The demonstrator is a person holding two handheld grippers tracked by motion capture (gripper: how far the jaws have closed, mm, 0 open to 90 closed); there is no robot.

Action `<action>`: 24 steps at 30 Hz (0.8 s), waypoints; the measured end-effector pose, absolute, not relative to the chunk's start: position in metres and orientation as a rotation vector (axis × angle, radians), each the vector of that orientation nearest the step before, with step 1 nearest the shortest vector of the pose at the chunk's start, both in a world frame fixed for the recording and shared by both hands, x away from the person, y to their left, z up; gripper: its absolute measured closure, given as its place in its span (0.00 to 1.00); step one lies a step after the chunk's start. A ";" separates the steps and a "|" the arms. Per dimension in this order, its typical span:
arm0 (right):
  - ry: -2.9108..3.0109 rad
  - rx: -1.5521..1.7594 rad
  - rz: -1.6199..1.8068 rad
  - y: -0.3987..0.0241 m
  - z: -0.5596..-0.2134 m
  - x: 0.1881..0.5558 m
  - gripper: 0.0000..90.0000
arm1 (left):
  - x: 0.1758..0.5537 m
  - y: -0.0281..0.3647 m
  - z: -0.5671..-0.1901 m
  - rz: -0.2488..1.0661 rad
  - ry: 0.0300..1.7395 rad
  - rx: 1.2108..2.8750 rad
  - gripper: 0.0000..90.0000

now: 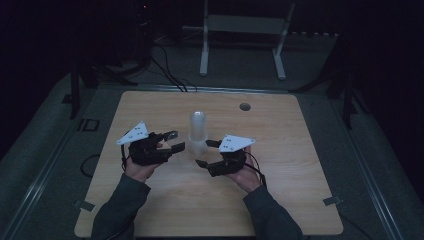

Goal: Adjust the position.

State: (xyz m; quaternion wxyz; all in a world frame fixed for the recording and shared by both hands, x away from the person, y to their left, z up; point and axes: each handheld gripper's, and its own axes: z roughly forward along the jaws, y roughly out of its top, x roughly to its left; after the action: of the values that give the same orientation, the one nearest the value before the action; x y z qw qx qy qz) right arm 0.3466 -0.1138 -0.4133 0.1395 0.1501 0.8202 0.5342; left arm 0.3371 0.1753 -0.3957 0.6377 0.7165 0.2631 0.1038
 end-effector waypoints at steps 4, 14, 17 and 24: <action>2.369 0.435 1.587 -0.114 -0.413 0.347 0.27 | 0.337 0.175 -0.396 0.216 0.583 1.627 0.46; 2.369 0.466 1.708 -0.114 -0.415 0.351 0.25 | 0.338 0.174 -0.397 0.175 0.576 1.610 0.46; 2.369 0.472 1.737 -0.114 -0.415 0.351 0.25 | 0.337 0.173 -0.397 0.167 0.576 1.604 0.46; 2.366 0.474 1.804 -0.114 -0.416 0.353 0.25 | 0.337 0.173 -0.396 0.140 0.566 1.575 0.46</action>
State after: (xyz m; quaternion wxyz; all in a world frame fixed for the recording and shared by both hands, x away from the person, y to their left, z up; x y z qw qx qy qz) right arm 0.3526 -0.1141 -0.4157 0.0645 0.1570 0.7836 0.5976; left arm 0.3368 0.1730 -0.3962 0.6676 0.6982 0.2511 0.0619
